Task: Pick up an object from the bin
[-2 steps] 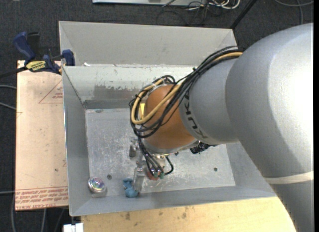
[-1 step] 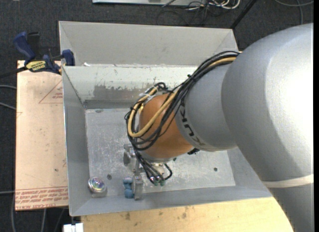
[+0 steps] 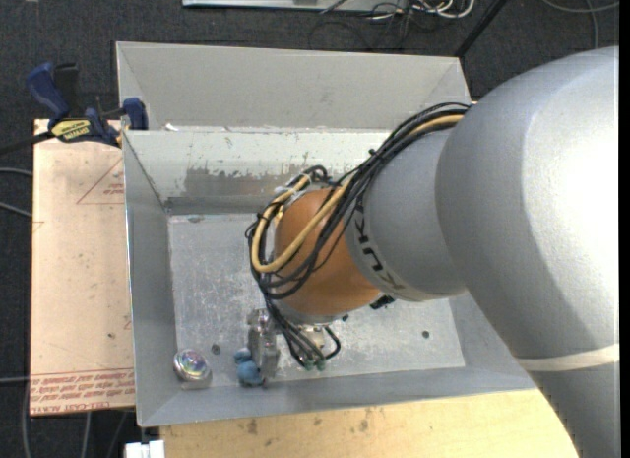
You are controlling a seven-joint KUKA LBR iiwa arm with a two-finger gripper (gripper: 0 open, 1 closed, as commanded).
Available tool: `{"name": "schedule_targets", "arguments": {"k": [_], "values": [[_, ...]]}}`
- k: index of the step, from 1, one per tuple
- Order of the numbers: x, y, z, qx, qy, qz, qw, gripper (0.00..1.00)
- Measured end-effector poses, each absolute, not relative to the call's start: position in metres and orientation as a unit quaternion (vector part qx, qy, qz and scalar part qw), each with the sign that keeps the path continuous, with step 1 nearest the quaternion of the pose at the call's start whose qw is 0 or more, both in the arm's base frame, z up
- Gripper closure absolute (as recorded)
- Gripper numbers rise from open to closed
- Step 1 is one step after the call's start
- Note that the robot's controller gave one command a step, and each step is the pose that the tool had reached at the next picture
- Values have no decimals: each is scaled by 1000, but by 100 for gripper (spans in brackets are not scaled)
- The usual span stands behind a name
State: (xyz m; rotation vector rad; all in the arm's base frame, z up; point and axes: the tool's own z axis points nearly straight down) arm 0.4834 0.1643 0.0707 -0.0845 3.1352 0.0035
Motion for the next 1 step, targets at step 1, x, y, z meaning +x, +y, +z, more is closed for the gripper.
{"name": "schedule_targets", "arguments": {"k": [1], "values": [[486,164,72,-26,1000,2,7,0]]}}
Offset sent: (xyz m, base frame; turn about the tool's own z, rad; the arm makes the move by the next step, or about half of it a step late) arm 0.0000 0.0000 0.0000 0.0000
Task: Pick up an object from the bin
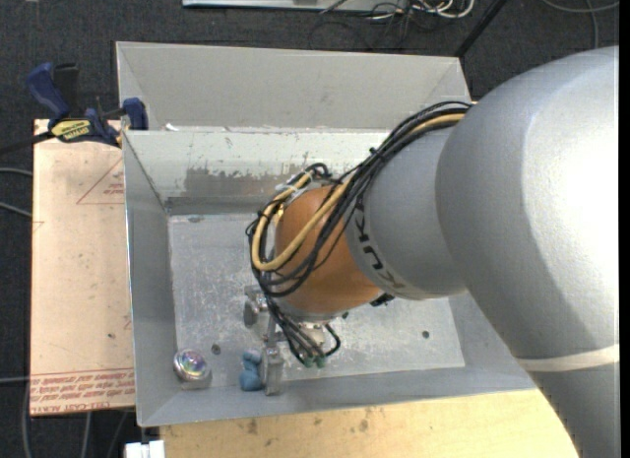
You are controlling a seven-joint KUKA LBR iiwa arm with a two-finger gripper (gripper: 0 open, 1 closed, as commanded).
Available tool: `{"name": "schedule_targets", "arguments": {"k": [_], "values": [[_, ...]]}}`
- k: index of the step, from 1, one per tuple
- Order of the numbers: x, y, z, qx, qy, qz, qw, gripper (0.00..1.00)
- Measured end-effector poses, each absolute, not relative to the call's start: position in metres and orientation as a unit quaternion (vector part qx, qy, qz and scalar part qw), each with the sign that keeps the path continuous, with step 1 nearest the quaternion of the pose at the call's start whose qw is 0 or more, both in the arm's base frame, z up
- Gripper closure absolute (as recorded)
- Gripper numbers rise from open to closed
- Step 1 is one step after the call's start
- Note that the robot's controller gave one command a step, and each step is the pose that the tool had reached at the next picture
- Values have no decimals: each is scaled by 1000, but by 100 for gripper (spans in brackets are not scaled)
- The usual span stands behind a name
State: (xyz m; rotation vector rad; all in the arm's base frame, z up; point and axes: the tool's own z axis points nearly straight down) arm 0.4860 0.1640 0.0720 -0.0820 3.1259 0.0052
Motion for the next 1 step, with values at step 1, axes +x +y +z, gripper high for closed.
{"name": "schedule_targets", "arguments": {"k": [1], "values": [[487,170,73,-200,980,2,10,0]]}}
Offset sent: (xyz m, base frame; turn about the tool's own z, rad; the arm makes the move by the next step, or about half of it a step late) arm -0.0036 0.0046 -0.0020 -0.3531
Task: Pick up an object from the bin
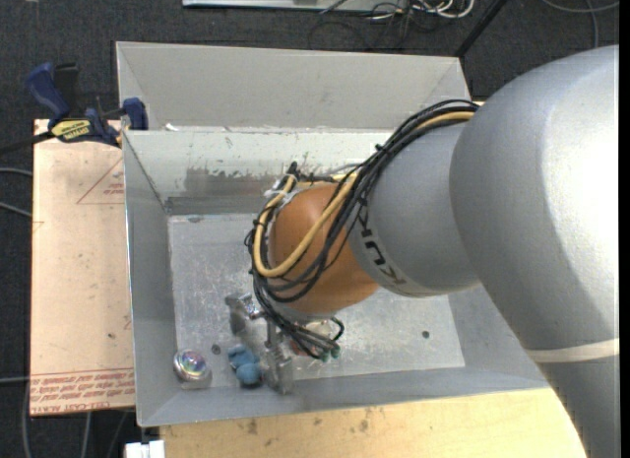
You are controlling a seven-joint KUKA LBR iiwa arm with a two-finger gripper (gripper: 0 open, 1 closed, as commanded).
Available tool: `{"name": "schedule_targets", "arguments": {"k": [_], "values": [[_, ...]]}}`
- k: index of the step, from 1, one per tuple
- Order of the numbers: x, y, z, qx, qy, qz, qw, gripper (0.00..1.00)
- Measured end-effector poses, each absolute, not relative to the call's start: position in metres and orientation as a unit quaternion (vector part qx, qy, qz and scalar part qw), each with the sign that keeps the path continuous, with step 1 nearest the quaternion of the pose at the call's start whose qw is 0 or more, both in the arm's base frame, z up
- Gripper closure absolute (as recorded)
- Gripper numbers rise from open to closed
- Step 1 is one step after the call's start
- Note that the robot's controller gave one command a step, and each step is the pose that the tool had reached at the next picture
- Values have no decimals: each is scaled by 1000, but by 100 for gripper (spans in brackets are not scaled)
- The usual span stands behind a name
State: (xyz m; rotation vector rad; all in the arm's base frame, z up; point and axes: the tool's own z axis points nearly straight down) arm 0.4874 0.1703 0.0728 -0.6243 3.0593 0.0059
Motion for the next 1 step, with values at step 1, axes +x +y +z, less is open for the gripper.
{"name": "schedule_targets", "arguments": {"k": [1], "values": [[484,203,73,-303,953,0,11,0]]}}
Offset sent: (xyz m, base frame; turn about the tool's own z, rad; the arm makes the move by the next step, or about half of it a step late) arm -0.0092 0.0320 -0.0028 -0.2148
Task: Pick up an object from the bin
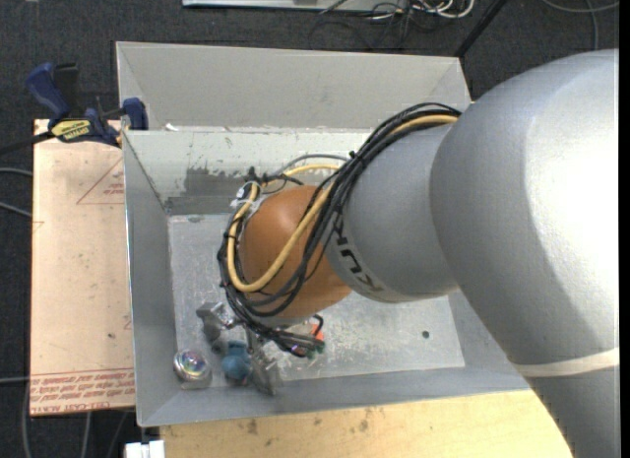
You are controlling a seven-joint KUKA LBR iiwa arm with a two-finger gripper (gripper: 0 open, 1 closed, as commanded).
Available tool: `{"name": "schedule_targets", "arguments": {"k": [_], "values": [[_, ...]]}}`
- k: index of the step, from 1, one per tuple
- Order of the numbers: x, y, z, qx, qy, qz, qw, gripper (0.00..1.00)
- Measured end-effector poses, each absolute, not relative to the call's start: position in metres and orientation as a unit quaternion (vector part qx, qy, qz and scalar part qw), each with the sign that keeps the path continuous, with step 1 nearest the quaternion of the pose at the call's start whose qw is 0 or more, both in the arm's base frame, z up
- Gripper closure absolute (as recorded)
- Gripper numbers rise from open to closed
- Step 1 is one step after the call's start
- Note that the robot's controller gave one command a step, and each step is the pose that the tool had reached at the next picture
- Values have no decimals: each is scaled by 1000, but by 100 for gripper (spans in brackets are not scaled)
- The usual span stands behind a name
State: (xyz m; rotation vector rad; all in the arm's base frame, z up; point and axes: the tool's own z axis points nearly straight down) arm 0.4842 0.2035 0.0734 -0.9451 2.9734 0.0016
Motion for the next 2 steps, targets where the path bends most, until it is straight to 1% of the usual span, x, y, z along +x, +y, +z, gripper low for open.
{"name": "schedule_targets", "arguments": {"k": [1,2], "values": [[479,203,70,-302,953,1,1,100],[492,193,216,-269,963,1,6,100]]}}
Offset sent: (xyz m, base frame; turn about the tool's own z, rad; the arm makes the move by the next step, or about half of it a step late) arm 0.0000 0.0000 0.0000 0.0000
